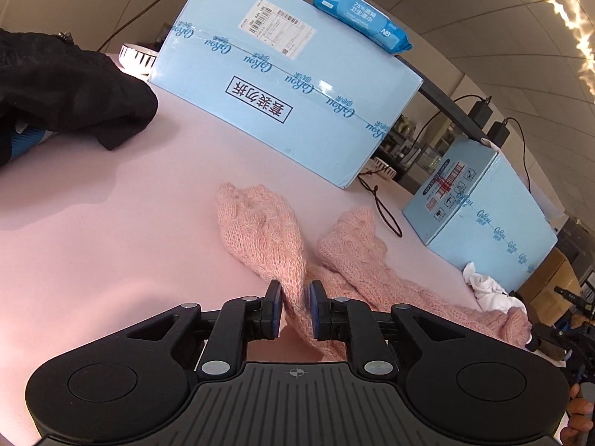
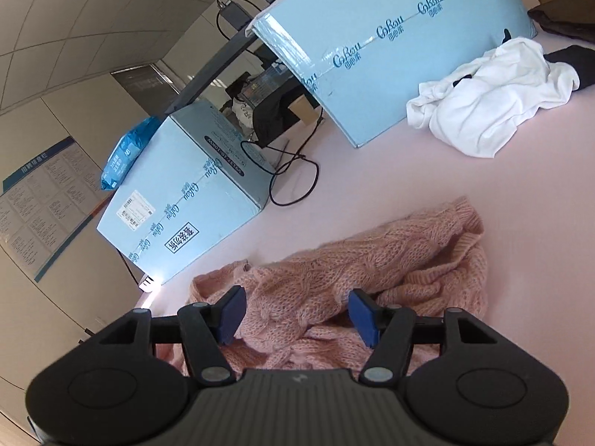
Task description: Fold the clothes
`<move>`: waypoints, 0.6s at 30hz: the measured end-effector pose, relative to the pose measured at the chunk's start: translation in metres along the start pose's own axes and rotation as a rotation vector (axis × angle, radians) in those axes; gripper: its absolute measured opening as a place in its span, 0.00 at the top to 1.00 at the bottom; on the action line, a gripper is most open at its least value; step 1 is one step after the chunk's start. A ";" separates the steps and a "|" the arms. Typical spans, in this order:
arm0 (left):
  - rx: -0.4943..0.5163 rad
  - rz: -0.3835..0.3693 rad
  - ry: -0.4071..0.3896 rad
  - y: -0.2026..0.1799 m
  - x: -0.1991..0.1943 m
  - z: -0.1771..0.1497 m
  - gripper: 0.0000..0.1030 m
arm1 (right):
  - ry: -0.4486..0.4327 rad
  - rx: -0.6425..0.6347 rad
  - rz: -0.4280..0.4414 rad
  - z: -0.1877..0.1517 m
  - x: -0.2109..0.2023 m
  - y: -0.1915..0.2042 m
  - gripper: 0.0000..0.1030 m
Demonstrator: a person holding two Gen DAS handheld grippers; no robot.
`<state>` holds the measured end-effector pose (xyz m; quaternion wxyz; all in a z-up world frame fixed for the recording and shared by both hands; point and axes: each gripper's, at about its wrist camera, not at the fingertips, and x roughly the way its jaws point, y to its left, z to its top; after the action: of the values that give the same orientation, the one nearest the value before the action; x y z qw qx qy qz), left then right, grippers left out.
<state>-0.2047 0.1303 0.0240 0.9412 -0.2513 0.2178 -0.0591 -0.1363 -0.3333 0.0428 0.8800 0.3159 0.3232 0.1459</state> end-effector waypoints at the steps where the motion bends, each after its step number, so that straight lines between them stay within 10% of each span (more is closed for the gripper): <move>1: 0.005 -0.020 -0.018 -0.005 -0.005 0.003 0.37 | 0.014 0.019 -0.007 0.000 0.001 0.003 0.36; 8: 0.028 -0.439 0.097 -0.048 0.001 0.025 0.15 | 0.063 0.246 -0.046 0.016 0.017 -0.018 0.23; 11: 0.026 -0.359 0.210 -0.057 0.053 0.024 0.15 | 0.046 0.290 -0.028 0.019 0.026 -0.025 0.29; 13: 0.045 -0.269 0.202 -0.059 0.082 0.016 0.15 | 0.013 0.282 -0.005 0.013 0.032 -0.032 0.57; 18: 0.095 -0.199 0.226 -0.072 0.125 0.000 0.20 | -0.081 0.241 0.024 0.008 0.026 -0.037 0.82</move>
<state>-0.0924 0.0404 0.0121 0.9112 -0.2183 0.2932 -0.1900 -0.1096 -0.3535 0.0115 0.8462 0.4289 0.2987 0.1037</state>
